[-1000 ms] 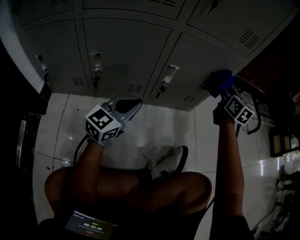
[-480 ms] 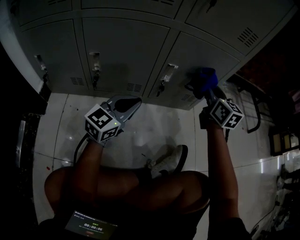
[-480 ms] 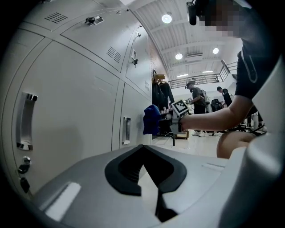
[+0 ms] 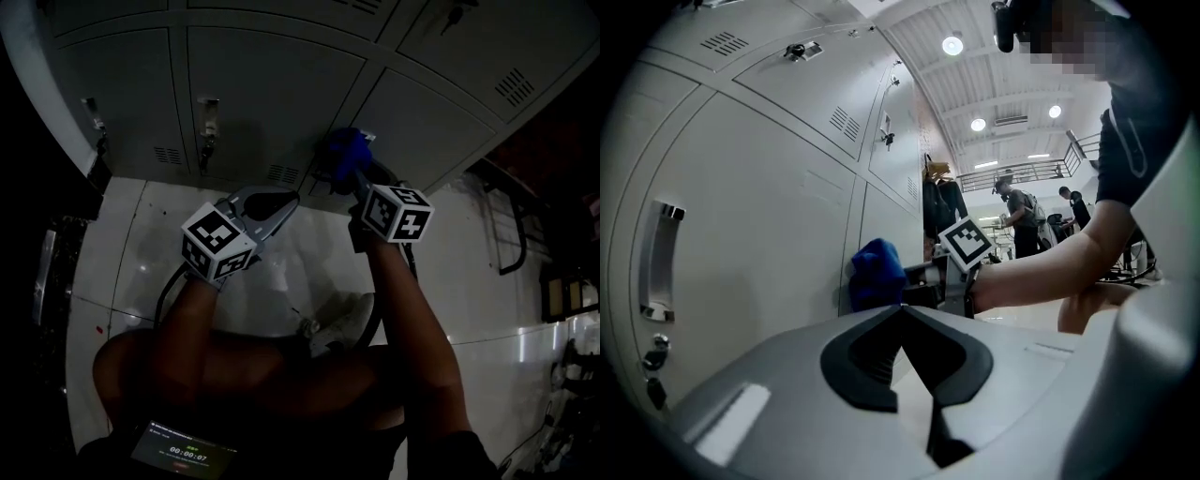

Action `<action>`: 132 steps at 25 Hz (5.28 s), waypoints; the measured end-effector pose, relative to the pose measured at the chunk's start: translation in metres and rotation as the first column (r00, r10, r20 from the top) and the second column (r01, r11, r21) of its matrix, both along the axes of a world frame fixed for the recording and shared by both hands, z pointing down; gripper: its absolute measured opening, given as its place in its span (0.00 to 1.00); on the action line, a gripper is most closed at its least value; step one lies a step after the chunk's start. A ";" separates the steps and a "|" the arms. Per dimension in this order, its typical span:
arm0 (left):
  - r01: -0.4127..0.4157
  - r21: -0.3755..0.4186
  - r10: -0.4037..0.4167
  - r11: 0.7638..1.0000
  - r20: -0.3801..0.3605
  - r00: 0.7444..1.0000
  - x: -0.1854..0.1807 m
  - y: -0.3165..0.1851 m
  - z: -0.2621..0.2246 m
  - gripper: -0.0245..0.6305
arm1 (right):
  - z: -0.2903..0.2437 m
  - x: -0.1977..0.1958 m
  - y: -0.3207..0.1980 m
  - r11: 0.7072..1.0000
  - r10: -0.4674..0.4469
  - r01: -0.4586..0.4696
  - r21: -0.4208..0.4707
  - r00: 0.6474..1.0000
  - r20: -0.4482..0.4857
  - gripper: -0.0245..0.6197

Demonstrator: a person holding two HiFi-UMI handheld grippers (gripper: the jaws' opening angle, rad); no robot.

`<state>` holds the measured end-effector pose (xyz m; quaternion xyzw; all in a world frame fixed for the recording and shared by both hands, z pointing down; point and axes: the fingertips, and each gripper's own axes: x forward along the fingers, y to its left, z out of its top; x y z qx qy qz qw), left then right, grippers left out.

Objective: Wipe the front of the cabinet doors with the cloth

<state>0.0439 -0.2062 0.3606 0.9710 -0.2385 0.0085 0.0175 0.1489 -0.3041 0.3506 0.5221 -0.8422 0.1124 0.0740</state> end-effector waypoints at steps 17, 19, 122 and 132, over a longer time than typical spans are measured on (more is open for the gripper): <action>-0.019 0.000 0.019 1.000 0.022 1.000 0.005 0.003 0.005 0.04 | 0.007 0.120 0.002 0.984 0.177 -0.178 -0.019 0.983 -0.048 0.15; -0.022 -0.002 0.022 1.000 0.024 0.999 0.005 0.003 0.006 0.05 | 0.007 0.143 0.005 0.976 0.214 -0.215 -0.021 0.976 -0.047 0.15; -0.001 0.012 0.001 1.000 -0.013 1.000 0.001 -0.001 -0.002 0.04 | 0.147 -0.017 0.006 0.978 0.080 -0.104 -0.182 0.988 -0.134 0.15; -0.006 0.007 0.006 1.000 0.001 1.000 0.003 -0.001 0.003 0.04 | 0.151 0.051 -0.003 0.956 0.210 -0.233 -0.180 0.968 -0.136 0.15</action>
